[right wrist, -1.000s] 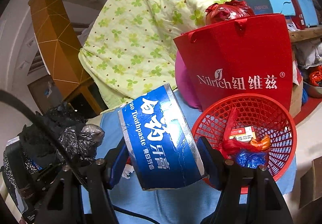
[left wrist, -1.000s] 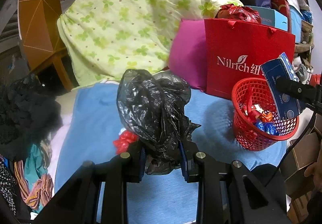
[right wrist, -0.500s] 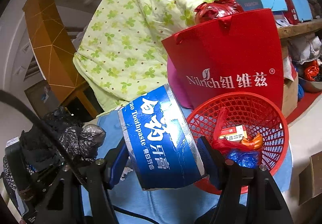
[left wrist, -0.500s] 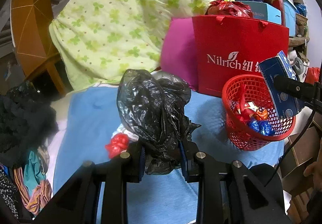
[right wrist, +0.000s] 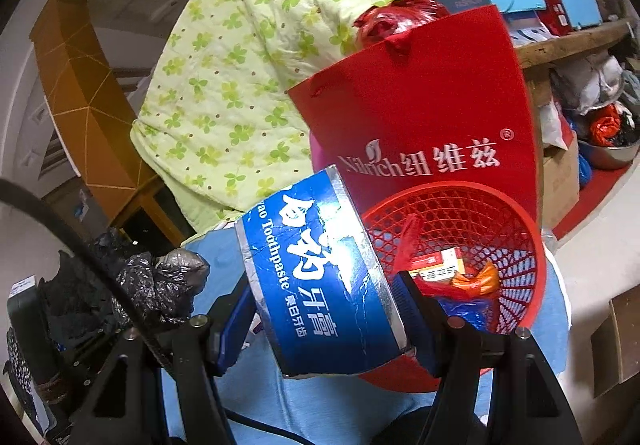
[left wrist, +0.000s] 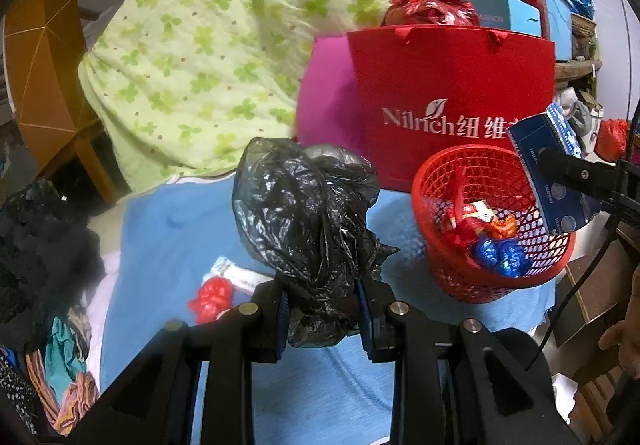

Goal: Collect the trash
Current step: 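Carry the toothpaste box and black bag over the red mesh basket with both tools, then release the black bag and toothpaste box into the basket with both tools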

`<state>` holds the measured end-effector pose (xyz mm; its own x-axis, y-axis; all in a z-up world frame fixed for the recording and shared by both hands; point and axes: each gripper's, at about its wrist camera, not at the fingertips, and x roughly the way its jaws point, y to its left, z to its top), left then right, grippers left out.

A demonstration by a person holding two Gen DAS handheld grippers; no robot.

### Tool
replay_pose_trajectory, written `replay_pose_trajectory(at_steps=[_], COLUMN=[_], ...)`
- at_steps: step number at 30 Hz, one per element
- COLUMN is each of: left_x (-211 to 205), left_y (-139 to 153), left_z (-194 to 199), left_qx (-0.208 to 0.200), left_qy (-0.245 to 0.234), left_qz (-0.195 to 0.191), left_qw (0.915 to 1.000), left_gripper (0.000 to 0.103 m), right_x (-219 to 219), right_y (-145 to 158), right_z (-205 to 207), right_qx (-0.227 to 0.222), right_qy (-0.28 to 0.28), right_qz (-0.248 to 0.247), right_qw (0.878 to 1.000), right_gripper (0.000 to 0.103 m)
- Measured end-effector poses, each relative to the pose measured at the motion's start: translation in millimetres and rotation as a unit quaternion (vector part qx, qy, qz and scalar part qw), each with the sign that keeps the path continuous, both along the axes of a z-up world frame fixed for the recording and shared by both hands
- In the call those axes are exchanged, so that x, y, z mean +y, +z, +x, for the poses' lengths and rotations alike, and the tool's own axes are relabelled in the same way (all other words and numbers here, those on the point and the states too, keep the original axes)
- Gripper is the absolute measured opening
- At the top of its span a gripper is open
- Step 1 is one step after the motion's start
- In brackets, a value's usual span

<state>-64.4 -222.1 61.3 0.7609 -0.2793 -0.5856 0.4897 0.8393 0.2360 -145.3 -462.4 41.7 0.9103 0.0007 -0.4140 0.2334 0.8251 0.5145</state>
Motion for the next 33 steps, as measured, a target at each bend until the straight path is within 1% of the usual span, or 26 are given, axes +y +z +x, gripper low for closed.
replay_pose_trajectory(at_steps=[4, 9, 13, 19, 20, 22, 23, 24, 28, 31, 33], left_x=[-16, -41, -69, -109, -115, -126, -130, -132, -130, -115, -100], left_y=[-1, -1, -2, -10, -12, -17, -20, -21, -28, -31, -32], left_z=[1, 3, 3, 9, 11, 13, 14, 14, 13, 12, 14], left_qx=[0.013, 0.033, 0.042, 0.069, 0.074, 0.079, 0.077, 0.074, 0.077, 0.065, 0.067], left_qy=[-0.025, -0.061, -0.089, -0.119, -0.124, -0.131, -0.128, -0.126, -0.128, -0.119, -0.110], left_qz=[-0.011, -0.030, -0.036, -0.052, -0.054, -0.053, -0.053, -0.053, -0.044, -0.036, -0.037], left_qw=[0.9995, 0.9972, 0.9945, 0.9891, 0.9880, 0.9869, 0.9874, 0.9878, 0.9878, 0.9900, 0.9911], left_gripper=[0.030, 0.030, 0.031, 0.032, 0.035, 0.051, 0.065, 0.067, 0.067, 0.067, 0.067], right_x=[-17, -44, -65, -94, -99, -106, -109, -113, -123, -121, -118], right_y=[-5, -11, -15, -31, -35, -43, -48, -53, -72, -75, -73], right_z=[-4, -12, -18, -19, -18, -16, -16, -14, -8, -10, -11], right_qx=[-0.001, -0.009, -0.018, -0.024, -0.025, -0.025, -0.025, -0.023, -0.019, -0.025, -0.033], right_qy=[-0.018, -0.042, -0.058, -0.072, -0.075, -0.082, -0.081, -0.079, -0.069, -0.068, -0.065], right_qz=[0.016, 0.050, 0.071, 0.123, 0.133, 0.153, 0.163, 0.175, 0.220, 0.222, 0.219], right_qw=[1.000, 0.998, 0.996, 0.989, 0.988, 0.985, 0.983, 0.981, 0.973, 0.972, 0.973], right_gripper=[0.071, 0.071, 0.071, 0.072, 0.072, 0.072, 0.073, 0.073, 0.074, 0.075, 0.077])
